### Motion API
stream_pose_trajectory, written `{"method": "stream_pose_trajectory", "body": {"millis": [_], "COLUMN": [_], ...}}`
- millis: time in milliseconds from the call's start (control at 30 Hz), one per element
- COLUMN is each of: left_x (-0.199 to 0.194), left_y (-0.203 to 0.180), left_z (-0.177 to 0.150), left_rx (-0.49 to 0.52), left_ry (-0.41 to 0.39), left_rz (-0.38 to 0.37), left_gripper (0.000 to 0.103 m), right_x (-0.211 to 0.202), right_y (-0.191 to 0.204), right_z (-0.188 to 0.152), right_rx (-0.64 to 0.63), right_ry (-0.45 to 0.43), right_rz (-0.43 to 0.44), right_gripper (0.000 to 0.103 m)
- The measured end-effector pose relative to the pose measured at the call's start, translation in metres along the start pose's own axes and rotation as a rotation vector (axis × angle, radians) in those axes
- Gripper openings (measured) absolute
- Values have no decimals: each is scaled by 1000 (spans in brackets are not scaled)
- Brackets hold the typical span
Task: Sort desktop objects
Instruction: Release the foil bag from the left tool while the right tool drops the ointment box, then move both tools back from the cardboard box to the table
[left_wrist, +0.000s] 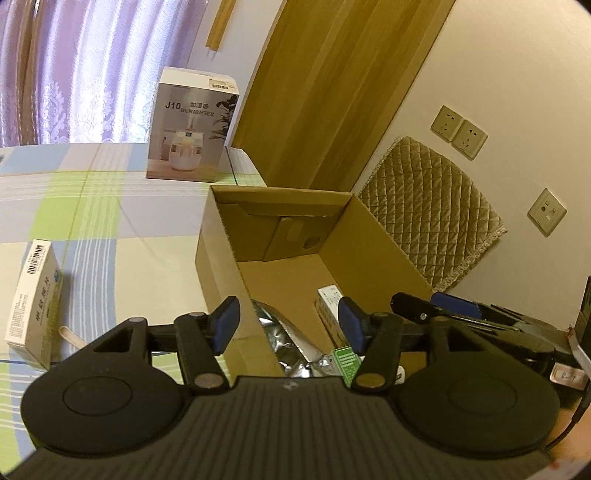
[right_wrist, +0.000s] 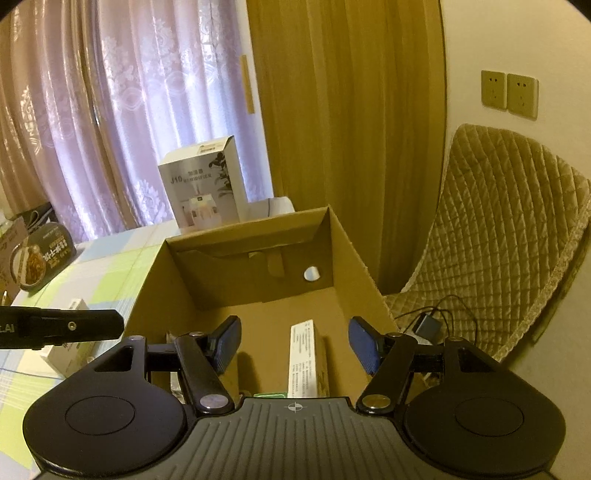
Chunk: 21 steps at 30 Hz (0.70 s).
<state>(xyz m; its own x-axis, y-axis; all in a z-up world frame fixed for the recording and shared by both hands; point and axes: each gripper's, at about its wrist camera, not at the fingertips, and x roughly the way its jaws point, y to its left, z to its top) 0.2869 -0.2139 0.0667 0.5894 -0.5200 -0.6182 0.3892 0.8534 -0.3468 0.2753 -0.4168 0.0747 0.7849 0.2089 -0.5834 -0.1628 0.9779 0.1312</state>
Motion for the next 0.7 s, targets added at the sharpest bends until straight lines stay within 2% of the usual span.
{"method": "stream_pose_trajectory", "body": {"millis": [333,467,533,700], "left_x": [-17,-26,-30,-41], "left_y": [21,32,37,50], "left_z": [-4,-5,-6,-8], "left_rx": [15,16,22,27], "left_ry": [-4,-6,-8,-10], "left_rz": [49,68,76,103], "left_gripper": [59,71,73,82], "right_x": [2,4,5,7], "right_y": [11,20,25,38], "right_z": [-1,-1,-1,-2], "right_rx": [-18,-31,-39,-57], "right_ry": [11,16,16,15], "right_rz": [12,19,23,28], "right_gripper": [63,64,65,74]}}
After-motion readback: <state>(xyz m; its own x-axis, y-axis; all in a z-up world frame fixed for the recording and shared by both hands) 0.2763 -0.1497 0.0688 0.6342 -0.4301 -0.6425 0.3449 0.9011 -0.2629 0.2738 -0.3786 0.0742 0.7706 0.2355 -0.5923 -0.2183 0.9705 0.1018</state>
